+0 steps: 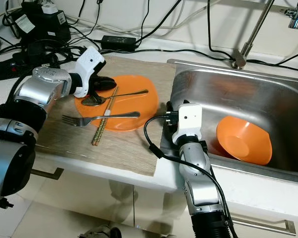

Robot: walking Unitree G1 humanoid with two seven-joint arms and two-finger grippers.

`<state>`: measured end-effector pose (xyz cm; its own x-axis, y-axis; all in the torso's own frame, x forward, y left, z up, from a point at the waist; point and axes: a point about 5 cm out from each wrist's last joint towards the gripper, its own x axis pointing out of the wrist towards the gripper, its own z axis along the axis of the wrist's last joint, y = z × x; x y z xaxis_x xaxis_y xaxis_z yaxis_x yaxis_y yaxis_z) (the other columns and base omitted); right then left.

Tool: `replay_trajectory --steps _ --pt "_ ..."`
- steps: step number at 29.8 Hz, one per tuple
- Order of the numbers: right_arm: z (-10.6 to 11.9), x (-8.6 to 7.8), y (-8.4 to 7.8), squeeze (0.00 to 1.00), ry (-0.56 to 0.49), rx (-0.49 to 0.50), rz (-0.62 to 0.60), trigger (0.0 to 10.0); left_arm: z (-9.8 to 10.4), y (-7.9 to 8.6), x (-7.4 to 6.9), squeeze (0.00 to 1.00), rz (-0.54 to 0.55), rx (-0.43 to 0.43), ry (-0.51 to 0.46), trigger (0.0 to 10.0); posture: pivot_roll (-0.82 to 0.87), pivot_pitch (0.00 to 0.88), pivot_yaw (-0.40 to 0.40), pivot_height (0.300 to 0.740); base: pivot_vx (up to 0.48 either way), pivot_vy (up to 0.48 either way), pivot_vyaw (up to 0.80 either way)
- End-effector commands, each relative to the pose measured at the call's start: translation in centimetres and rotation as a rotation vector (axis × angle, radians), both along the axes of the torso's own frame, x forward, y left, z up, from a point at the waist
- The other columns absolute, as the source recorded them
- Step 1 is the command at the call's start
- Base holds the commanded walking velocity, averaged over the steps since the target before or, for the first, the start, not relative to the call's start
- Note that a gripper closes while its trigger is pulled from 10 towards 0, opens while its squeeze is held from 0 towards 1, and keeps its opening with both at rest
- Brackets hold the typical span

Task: Kitchen organization

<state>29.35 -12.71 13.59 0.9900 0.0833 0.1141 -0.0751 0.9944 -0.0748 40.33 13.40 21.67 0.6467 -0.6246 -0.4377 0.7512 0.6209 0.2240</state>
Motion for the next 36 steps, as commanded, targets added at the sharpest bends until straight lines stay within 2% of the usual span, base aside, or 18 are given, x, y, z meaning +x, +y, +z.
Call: replay_trajectory --steps 1,15,22,27,28,36 --pt "0.5 0.1 -0.2 0.0 -0.011 0.0 -0.008 10.0 1.0 -0.3 0.2 1.0 -0.006 0.021 -0.024 10.0 0.02 0.015 -0.016 0.74 0.0 0.0 0.0" --pt "0.4 -0.2 -0.4 0.0 -0.007 -0.002 -0.018 10.0 0.7 -0.7 0.1 1.0 -0.053 0.061 -0.006 10.0 0.02 0.018 -0.013 0.74 0.0 0.0 0.0" --pt "0.3 -0.1 -0.2 0.0 -0.006 0.0 -0.014 10.0 0.1 -1.0 -0.3 1.0 -0.126 0.096 0.025 10.0 0.02 0.011 -0.006 0.74 0.0 0.0 0.0" --pt "0.3 -0.1 -0.2 0.0 -0.007 0.001 -0.015 10.0 0.2 -1.2 -0.1 1.0 -0.11 0.119 0.004 10.0 0.02 0.007 -0.004 0.74 0.0 0.0 0.0" --pt "0.3 -0.1 -0.2 0.0 -0.008 0.001 -0.015 10.0 0.2 -1.3 -0.1 0.0 -0.107 0.121 0.004 10.0 0.02 0.005 -0.004 0.74 0.0 0.0 0.0" --pt "0.4 -0.2 -0.3 0.0 -0.011 0.0 -0.017 10.0 -0.3 -1.5 -0.2 0.0 -0.111 0.134 0.018 10.0 0.01 0.003 -0.003 0.74 0.0 0.0 0.0"
